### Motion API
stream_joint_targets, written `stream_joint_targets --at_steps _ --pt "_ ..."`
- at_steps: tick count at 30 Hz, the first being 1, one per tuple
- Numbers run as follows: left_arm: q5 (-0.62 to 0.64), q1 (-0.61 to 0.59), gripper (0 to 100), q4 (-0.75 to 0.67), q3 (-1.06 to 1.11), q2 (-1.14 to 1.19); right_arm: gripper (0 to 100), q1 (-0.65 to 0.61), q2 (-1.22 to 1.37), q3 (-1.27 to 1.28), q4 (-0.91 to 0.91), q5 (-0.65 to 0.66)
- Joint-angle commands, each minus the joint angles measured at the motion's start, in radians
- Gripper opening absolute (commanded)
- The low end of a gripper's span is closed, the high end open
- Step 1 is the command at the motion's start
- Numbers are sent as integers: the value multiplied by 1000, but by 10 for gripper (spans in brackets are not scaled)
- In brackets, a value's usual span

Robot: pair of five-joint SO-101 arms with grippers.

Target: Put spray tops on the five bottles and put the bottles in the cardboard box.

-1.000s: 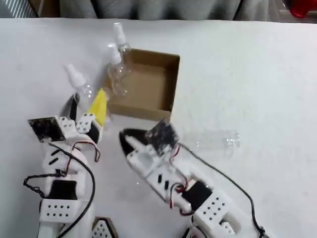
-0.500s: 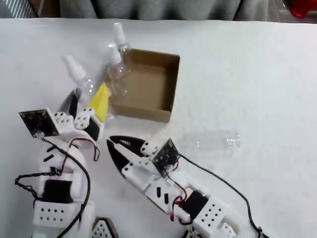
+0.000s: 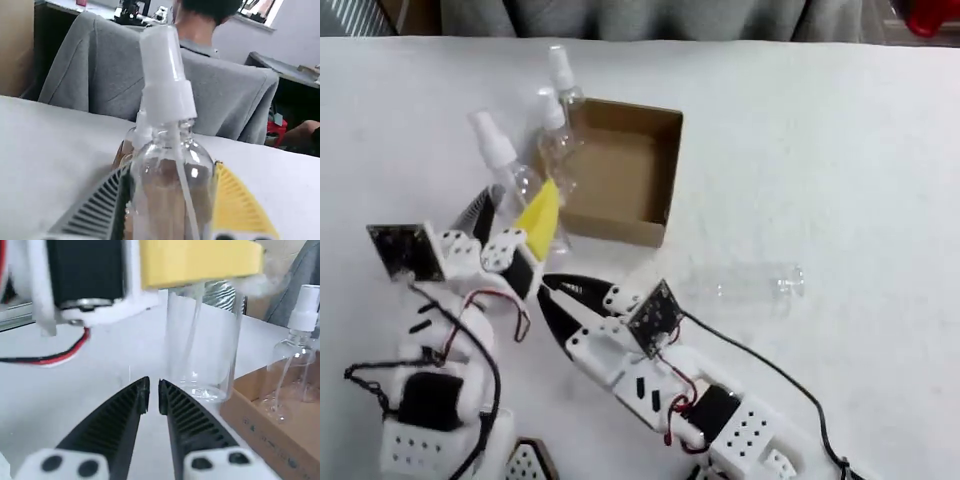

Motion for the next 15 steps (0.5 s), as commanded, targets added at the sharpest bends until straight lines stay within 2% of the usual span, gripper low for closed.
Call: stream_joint_targets --at_steps 1,6,10,15 --pt "6 61 24 92 -61 -202 15 -8 -16 -9 -24 -5" --pt "-6 88 24 175 -61 -295 15 -7 -19 -9 -24 -5" --pt "-100 90 24 219 -61 -297 15 -2 -24 -9 -24 2" --pt "-107 87 24 227 -61 -300 15 -1 -24 -9 -24 3"
